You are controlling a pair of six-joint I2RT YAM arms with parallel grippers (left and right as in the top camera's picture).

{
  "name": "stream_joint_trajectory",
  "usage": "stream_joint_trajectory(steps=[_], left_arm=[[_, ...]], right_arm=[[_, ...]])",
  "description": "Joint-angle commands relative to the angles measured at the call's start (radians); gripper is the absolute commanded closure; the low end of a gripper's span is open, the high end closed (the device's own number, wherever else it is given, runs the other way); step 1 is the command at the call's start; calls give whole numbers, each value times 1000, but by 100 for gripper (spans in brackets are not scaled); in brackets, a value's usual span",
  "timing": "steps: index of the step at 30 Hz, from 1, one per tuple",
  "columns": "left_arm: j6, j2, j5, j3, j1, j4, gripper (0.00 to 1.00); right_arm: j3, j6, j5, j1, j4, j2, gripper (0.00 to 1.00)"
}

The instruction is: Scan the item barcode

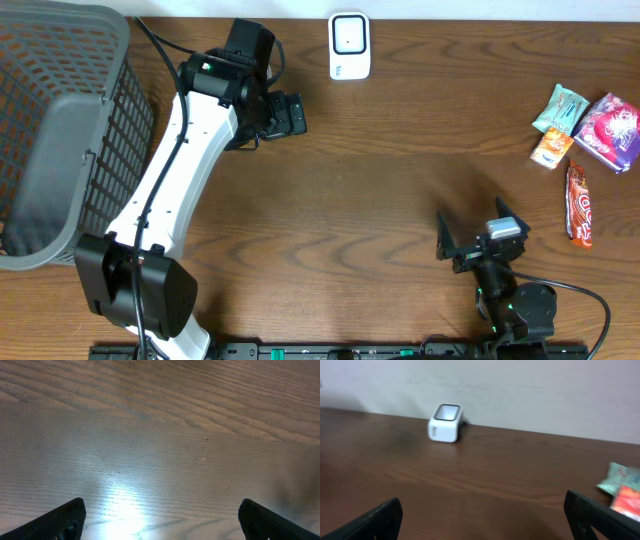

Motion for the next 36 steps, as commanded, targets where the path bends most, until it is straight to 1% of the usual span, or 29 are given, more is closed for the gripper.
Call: stream_joint_trajectory(steps=[1, 7, 14, 36], left_arm=[[16, 8, -13, -7, 2, -2, 2], [16, 8, -13, -7, 2, -2, 2], [16, 8, -13, -7, 2, -2, 2], [16, 8, -13, -7, 2, -2, 2]], right_arm=[[-2, 33, 97, -18, -14, -7, 1], [-2, 23, 127, -18, -16, -7, 1], [-2, 93, 127, -18, -16, -7, 1], [-2, 93, 108, -23, -11, -6, 1]])
